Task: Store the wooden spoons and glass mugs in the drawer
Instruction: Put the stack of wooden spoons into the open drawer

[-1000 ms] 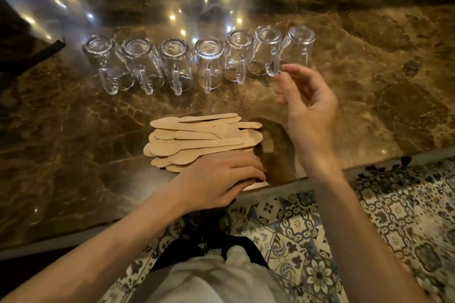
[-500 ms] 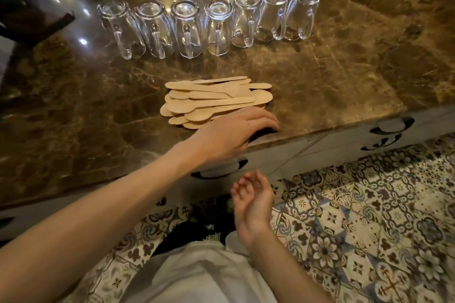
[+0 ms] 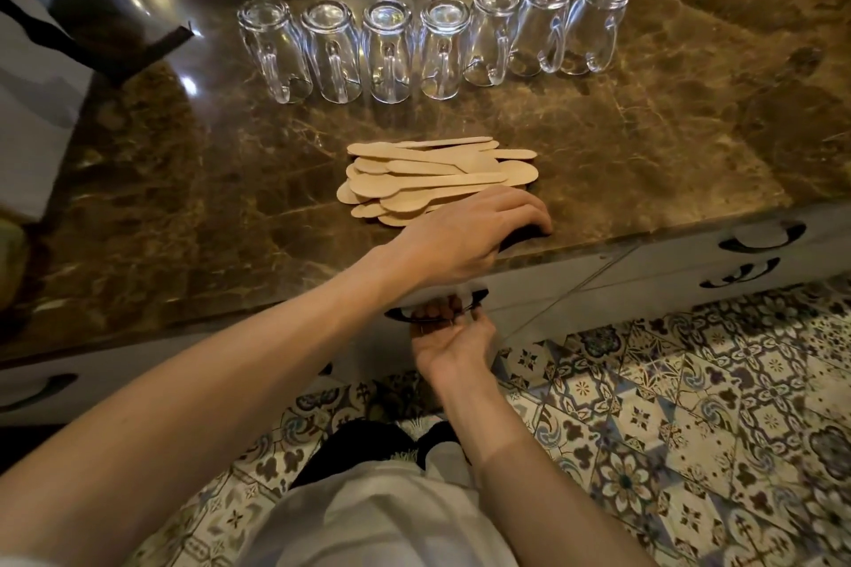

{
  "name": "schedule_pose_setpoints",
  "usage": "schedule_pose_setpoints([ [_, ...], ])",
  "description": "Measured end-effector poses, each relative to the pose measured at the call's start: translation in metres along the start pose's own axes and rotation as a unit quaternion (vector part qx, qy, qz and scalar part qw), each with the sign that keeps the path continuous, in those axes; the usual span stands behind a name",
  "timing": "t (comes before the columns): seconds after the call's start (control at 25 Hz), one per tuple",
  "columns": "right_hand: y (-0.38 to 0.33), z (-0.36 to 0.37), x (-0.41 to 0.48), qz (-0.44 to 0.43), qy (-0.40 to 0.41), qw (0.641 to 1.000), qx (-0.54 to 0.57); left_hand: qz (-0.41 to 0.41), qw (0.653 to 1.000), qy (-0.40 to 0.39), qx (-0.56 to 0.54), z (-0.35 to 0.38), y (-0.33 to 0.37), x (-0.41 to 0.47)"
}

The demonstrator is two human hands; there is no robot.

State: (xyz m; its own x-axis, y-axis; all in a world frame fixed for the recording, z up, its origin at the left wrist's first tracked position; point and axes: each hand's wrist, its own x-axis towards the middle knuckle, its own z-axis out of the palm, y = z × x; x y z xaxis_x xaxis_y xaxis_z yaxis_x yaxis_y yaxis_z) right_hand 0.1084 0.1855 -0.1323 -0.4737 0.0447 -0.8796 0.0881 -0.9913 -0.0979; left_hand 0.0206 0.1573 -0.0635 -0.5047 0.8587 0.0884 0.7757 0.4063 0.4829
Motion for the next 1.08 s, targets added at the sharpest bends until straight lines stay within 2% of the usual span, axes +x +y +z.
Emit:
schedule_pose_setpoints([
  [0.24, 0.001, -0.005, -0.006, -0.018, 0.004, 1.000, -0.018, 0.003, 1.000, 0.005, -0.022, -0.003, 0.003, -0.004],
  [0.6, -0.006, -0.041, -0.032, 0.032, 0.055, 0.997, -0.034, -0.025, 0.999, -0.009, -0.024, -0.009, 0.008, -0.007],
  [1.08, -0.015, -0.110, -0.060, 0.056, 0.118, 0.991, -0.020, -0.034, 0.999, -0.002, -0.024, -0.002, -0.002, -0.005],
])
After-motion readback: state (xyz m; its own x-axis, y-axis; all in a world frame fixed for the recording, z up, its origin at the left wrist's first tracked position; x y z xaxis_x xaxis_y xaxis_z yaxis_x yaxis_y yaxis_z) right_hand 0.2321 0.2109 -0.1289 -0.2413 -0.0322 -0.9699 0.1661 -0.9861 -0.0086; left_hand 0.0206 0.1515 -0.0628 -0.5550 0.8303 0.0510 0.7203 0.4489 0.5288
